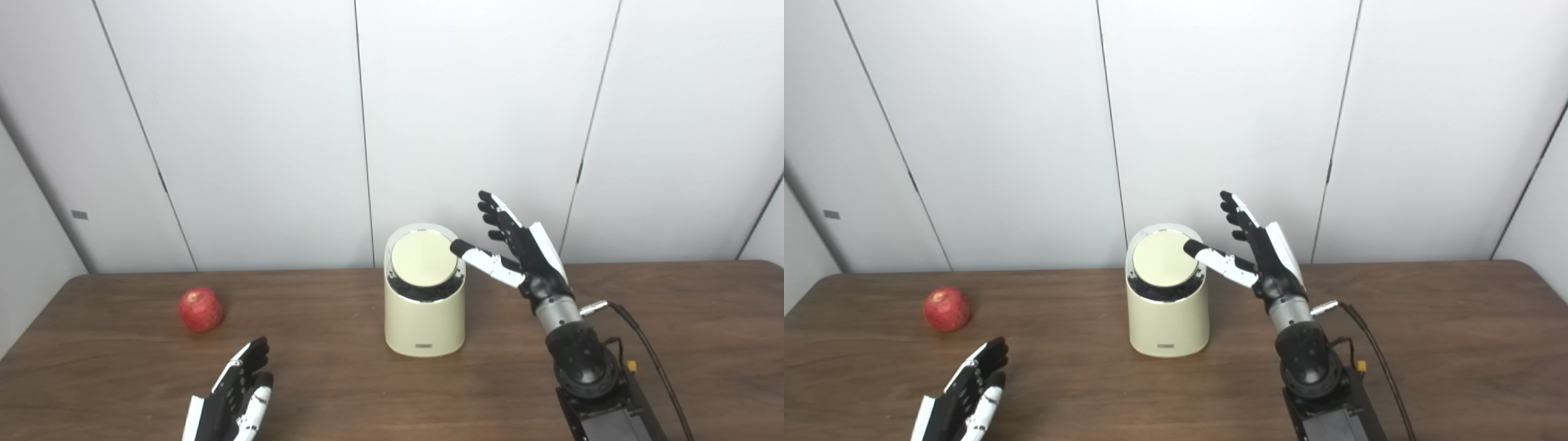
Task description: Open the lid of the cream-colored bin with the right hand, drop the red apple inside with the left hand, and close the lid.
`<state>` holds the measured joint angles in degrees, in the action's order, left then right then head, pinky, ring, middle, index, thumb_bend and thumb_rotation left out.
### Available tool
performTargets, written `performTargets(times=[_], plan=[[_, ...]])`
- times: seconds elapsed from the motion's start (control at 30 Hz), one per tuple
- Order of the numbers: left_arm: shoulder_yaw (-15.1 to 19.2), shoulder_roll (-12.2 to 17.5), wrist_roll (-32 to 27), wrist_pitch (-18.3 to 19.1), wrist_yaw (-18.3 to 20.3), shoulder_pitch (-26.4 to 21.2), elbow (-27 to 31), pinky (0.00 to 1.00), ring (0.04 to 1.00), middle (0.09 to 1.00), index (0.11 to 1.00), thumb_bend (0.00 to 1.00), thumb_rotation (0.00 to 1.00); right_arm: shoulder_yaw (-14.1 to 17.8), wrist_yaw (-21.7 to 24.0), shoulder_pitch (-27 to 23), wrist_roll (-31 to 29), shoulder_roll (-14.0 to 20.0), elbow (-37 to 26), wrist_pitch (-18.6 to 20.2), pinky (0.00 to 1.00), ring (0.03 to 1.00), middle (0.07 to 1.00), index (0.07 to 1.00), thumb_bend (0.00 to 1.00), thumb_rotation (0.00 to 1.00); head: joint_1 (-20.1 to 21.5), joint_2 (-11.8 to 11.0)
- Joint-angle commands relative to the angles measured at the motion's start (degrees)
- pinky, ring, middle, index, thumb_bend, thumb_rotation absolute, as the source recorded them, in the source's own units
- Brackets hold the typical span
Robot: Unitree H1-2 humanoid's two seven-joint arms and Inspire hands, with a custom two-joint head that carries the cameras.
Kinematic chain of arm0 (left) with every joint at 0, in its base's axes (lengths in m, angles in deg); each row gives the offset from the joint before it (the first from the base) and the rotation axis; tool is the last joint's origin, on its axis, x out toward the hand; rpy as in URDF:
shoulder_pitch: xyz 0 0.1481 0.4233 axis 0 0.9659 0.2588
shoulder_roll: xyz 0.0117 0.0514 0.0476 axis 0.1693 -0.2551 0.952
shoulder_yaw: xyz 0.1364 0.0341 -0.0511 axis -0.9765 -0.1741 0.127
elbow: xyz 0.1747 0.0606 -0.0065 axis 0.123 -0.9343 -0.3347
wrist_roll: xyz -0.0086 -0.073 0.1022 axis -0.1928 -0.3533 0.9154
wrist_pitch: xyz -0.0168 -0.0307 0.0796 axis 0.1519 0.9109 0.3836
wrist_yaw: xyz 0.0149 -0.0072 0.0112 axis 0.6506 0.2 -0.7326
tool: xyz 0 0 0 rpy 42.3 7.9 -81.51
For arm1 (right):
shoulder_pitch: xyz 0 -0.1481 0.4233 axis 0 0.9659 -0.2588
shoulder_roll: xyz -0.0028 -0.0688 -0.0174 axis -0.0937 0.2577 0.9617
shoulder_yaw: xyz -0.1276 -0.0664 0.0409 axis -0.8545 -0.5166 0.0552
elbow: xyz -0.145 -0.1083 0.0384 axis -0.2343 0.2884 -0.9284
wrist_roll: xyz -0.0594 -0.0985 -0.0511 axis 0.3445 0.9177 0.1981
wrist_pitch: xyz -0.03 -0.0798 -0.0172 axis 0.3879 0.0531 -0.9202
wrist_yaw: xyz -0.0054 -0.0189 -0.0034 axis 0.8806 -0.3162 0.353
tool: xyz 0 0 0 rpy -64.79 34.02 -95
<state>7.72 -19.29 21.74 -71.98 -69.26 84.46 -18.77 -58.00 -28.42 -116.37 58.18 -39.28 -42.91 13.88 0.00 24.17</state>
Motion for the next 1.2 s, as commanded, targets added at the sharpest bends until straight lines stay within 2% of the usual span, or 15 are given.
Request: performTargets(times=[0.0,0.17,0.3,0.4,0.57,0.7,0.9,1.17], plan=[[-1.3,-1.7,-0.2,-0.5,-0.4,3.4,-5.3,0.83,0.868,0.873,0.882,0.33,0.58,-0.5,0.3,-4.7,0.8,0.5,-1.4,-0.4,0.81,0.908,0.916,0.945,0.89,0.63,-0.1,0.4],[-1.3,-1.7,-0.1,-0.8,-0.4,3.3,-5.6,0.84,0.867,0.872,0.88,0.34,0.61,-3.5,0.9,-7.8,4.4,2.4,1.7,-1.3,0.78,0.897,0.921,0.96,0.9,0.6,-0.3,0.6],[-1.2,-1.9,-0.5,-0.5,-0.4,3.3,-5.5,0.84,0.865,0.87,0.877,0.36,0.62,-5.0,1.3,-9.7,5.7,3.8,4.1,-2.8,0.79,0.898,0.935,0.961,0.9,0.48,-0.3,0.8],[-1.2,-1.8,-0.7,-0.6,-0.2,3.4,-5.4,0.84,0.867,0.872,0.879,0.35,0.63,-5.9,1.4,-10.3,7.0,4.4,4.7,-3.2,0.79,0.901,0.943,0.959,0.92,0.44,0.0,1.2],[-1.2,-1.7,-0.3,-0.7,-0.3,3.3,-5.5,0.84,0.86,0.865,0.876,0.36,0.64,-6.7,-0.2,-11.4,8.6,3.8,6.4,-4.1,0.79,0.905,0.942,0.949,0.94,0.38,-0.1,1.6],[-1.2,-1.9,-0.7,-0.4,-0.2,3.5,-5.2,0.85,0.865,0.87,0.878,0.37,0.67,-7.0,-2.0,-13.2,9.8,3.4,10.3,-5.4,0.76,0.89,0.93,0.938,0.94,0.33,-0.2,1.9],[-1.2,-1.9,-0.7,-0.2,-0.1,3.6,-4.8,0.84,0.861,0.863,0.873,0.38,0.67,-7.5,-4.4,-14.9,11.4,3.4,15.1,-6.9,0.73,0.868,0.905,0.929,0.95,0.34,0.0,2.5],[-1.3,-2.2,-1.5,0.6,0.1,3.8,-3.9,0.85,0.865,0.867,0.884,0.38,0.65,-8.3,-6.5,-15.2,12.8,3.3,18.0,-8.4,0.75,0.862,0.893,0.917,0.97,0.37,-0.1,3.3]])
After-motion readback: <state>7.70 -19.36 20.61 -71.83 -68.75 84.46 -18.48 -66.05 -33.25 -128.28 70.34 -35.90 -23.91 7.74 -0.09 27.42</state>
